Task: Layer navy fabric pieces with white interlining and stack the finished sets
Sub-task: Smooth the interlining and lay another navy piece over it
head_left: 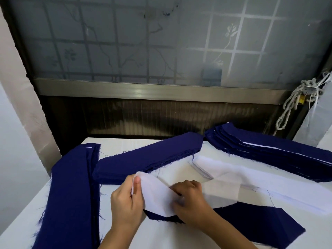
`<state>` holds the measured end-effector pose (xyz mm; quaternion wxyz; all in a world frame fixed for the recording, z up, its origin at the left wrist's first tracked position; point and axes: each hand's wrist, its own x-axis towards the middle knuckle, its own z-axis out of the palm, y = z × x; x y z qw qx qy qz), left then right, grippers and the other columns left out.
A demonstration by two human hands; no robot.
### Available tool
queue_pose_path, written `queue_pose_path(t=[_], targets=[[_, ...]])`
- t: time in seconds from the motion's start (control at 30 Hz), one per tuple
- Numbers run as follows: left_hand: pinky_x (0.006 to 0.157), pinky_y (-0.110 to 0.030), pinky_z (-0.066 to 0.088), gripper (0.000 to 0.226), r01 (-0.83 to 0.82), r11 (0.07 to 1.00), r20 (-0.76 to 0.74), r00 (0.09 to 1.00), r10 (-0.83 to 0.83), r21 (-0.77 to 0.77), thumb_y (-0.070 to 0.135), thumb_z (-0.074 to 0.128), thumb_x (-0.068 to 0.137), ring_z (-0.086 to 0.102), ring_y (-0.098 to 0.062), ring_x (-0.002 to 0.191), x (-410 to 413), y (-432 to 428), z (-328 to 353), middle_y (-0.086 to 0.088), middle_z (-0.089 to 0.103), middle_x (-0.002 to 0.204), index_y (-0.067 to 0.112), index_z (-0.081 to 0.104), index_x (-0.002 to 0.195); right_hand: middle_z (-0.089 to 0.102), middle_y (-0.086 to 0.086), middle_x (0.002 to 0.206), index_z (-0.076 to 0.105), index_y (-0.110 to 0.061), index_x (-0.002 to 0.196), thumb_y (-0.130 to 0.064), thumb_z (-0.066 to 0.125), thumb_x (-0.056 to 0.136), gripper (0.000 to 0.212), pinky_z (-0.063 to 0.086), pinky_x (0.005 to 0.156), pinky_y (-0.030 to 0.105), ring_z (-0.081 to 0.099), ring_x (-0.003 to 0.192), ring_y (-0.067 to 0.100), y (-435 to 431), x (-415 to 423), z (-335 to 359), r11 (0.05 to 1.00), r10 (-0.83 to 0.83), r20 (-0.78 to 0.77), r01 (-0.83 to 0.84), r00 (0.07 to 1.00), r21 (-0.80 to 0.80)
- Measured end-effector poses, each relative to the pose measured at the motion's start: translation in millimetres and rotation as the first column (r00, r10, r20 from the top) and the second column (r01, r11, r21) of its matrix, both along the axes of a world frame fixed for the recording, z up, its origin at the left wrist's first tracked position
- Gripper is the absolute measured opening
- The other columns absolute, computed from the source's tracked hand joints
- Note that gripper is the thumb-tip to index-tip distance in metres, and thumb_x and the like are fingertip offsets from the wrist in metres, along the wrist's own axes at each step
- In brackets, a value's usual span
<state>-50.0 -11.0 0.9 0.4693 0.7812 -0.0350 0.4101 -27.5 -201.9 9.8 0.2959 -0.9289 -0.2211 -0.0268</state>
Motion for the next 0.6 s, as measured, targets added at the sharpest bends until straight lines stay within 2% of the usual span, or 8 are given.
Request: queue_pose_path(t=[0.03, 0.13, 0.2, 0.27, 0.37, 0.43, 0.5, 0.6], targets=[[0.043, -0.03, 0.035, 0.031, -0.006, 1.0, -0.013, 1.0, 0.006, -0.027, 0.047, 0.035, 0.101, 0.042, -0.014, 0.046, 0.4, -0.1, 0.4, 0.003, 0.048, 0.058, 0.043, 0.045, 0.071, 0.051, -0.011, 0.078, 0.057, -0.024, 0.076, -0.021, 0.046, 0.07, 0.013, 0.029, 0.092, 0.03, 0.044, 0.085, 0.008, -10.2, -0.4, 0.1, 0.996, -0.003, 0.051, 0.007, 0.999, -0.092], [0.042, -0.032, 0.029, 0.038, -0.002, 0.997, -0.037, 0.999, -0.001, -0.082, 0.05, 0.035, 0.1, 0.033, -0.01, 0.045, 0.9, -1.8, 1.4, 0.0, 0.041, 0.055, 0.037, 0.037, 0.064, 0.049, -0.012, 0.085, 0.058, -0.023, 0.072, -0.032, 0.044, 0.077, 0.017, 0.033, 0.091, 0.035, 0.045, 0.086, 0.013, -42.5, -6.0, 3.8, 0.973, 0.0, 0.161, 0.037, 0.987, -0.227], [0.043, -0.035, 0.03, 0.039, -0.006, 0.997, -0.047, 0.999, 0.003, -0.077, 0.045, 0.039, 0.1, 0.032, -0.01, 0.045, 1.5, -2.2, 1.3, -0.003, 0.04, 0.054, 0.036, 0.036, 0.063, 0.051, -0.019, 0.094, 0.06, -0.028, 0.079, -0.034, 0.049, 0.082, 0.013, 0.032, 0.095, 0.033, 0.048, 0.093, 0.008, -68.3, -10.6, 5.9, 0.981, -0.023, 0.196, 0.06, 0.98, -0.185], [0.044, -0.04, 0.034, 0.039, -0.017, 0.998, -0.07, 0.997, 0.013, -0.061, 0.039, 0.045, 0.102, 0.036, -0.017, 0.045, 1.9, -2.5, 0.4, -0.006, 0.042, 0.053, 0.034, 0.04, 0.063, 0.056, -0.025, 0.1, 0.063, -0.031, 0.087, -0.033, 0.057, 0.089, 0.007, 0.031, 0.099, 0.032, 0.051, 0.1, 0.0, -95.2, -17.1, 8.3, 0.986, -0.071, 0.252, 0.106, 0.965, -0.13], [0.046, -0.044, 0.043, 0.03, -0.014, 0.999, -0.12, 0.993, 0.01, -0.039, 0.032, 0.053, 0.098, 0.045, -0.026, 0.047, 3.9, -2.3, -2.6, -0.004, 0.046, 0.049, 0.03, 0.058, 0.068, 0.063, -0.024, 0.094, 0.068, -0.031, 0.087, -0.032, 0.067, 0.089, 0.002, 0.033, 0.103, 0.038, 0.055, 0.101, -0.003, -128.8, -30.7, 12.4, 0.976, -0.159, 0.343, 0.2, 0.926, -0.09], [0.046, -0.046, 0.044, 0.028, -0.014, 1.0, -0.134, 0.991, 0.013, -0.005, 0.029, 0.056, 0.097, 0.045, -0.027, 0.047, 5.7, -1.9, -4.0, -0.003, 0.046, 0.049, 0.021, 0.064, 0.071, 0.065, -0.021, 0.086, 0.069, -0.028, 0.08, -0.038, 0.062, 0.09, 0.016, 0.031, 0.106, 0.041, 0.057, 0.101, -0.002, -144.4, -40.9, 14.7, 0.96, -0.188, 0.394, 0.252, 0.9, -0.118], [0.046, -0.043, 0.043, 0.026, -0.032, 0.999, -0.153, 0.988, 0.03, -0.008, 0.029, 0.058, 0.097, 0.045, -0.025, 0.047, 6.9, -1.2, -4.9, -0.002, 0.046, 0.049, 0.024, 0.065, 0.073, 0.066, -0.02, 0.083, 0.068, -0.027, 0.075, -0.043, 0.052, 0.088, 0.026, 0.027, 0.108, 0.042, 0.058, 0.1, -0.003, -155.6, -49.3, 18.1, 0.947, -0.196, 0.435, 0.285, 0.879, -0.148], [0.047, -0.038, 0.043, 0.022, -0.028, 0.999, -0.192, 0.981, 0.019, -0.041, 0.031, 0.059, 0.096, 0.046, -0.021, 0.046, 6.9, -1.3, -6.5, -0.001, 0.05, 0.051, 0.028, 0.067, 0.076, 0.063, -0.02, 0.08, 0.065, -0.025, 0.075, -0.023, 0.068, 0.085, 0.011, 0.027, 0.109, 0.04, 0.061, 0.087, -0.002, -164.7, -57.1, 23.6, 0.943, -0.217, 0.46, 0.306, 0.861, -0.127]])
